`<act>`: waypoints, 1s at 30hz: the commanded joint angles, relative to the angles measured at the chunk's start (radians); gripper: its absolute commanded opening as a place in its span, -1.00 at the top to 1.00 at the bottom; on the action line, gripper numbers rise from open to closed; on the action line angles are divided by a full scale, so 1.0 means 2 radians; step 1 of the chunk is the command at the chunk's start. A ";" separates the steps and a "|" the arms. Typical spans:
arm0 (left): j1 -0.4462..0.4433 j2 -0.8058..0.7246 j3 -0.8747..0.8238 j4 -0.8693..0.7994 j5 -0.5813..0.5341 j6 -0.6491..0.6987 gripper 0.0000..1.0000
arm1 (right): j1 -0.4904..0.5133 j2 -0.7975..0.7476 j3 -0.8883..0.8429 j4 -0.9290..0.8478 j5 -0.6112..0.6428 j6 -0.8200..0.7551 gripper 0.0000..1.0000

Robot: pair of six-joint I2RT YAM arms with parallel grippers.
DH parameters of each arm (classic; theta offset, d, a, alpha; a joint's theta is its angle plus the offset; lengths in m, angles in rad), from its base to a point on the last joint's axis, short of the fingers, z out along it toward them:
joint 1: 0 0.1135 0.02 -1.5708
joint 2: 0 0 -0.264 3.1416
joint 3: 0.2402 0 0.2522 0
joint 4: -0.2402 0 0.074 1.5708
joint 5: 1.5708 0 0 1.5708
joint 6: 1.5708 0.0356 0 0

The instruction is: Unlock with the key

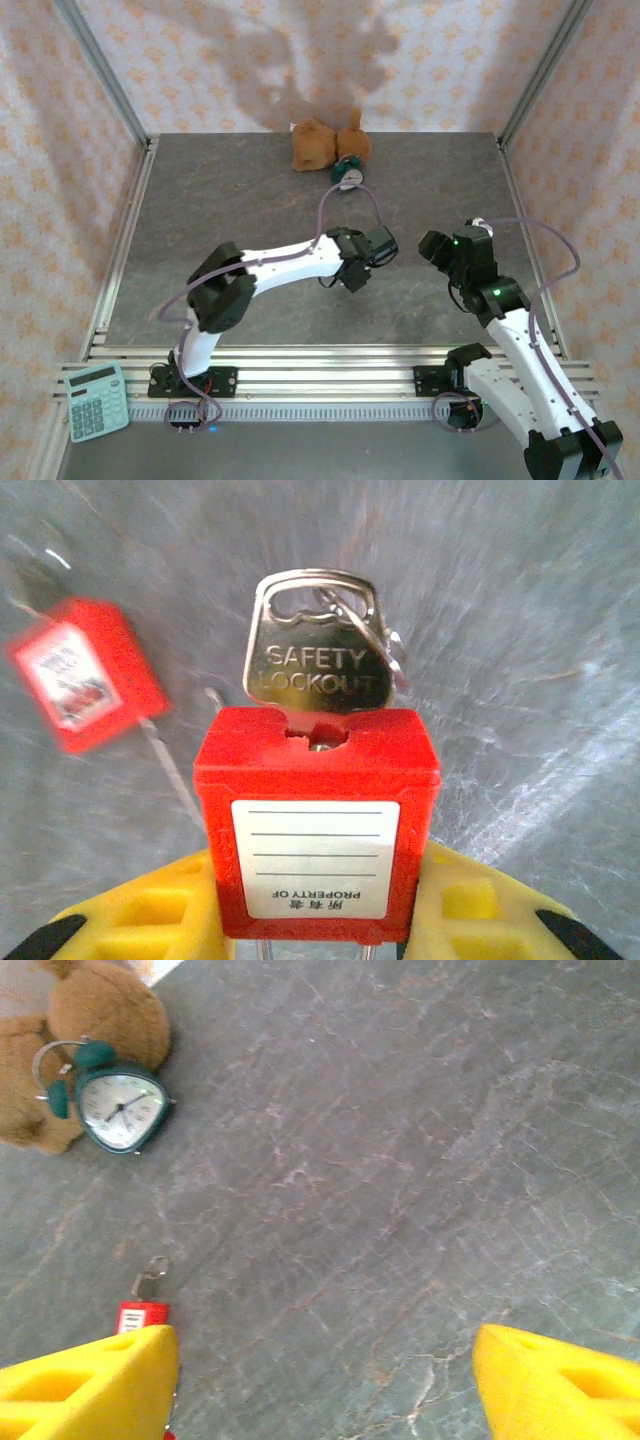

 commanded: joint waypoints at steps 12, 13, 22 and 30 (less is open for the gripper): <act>-0.085 -0.157 -0.276 0.488 -0.327 0.436 0.38 | -0.006 0.019 0.049 0.035 -0.135 -0.022 -0.53; -0.086 -0.159 -0.294 0.527 -0.338 0.470 0.38 | -0.006 0.022 0.050 0.039 -0.149 -0.024 -0.52; -0.088 -0.137 -0.377 0.784 -0.386 0.678 0.37 | -0.006 0.077 0.032 0.072 -0.300 -0.030 -0.43; -0.095 -0.084 -0.396 0.944 -0.403 0.783 0.36 | 0.002 0.105 0.031 0.079 -0.343 -0.042 -0.38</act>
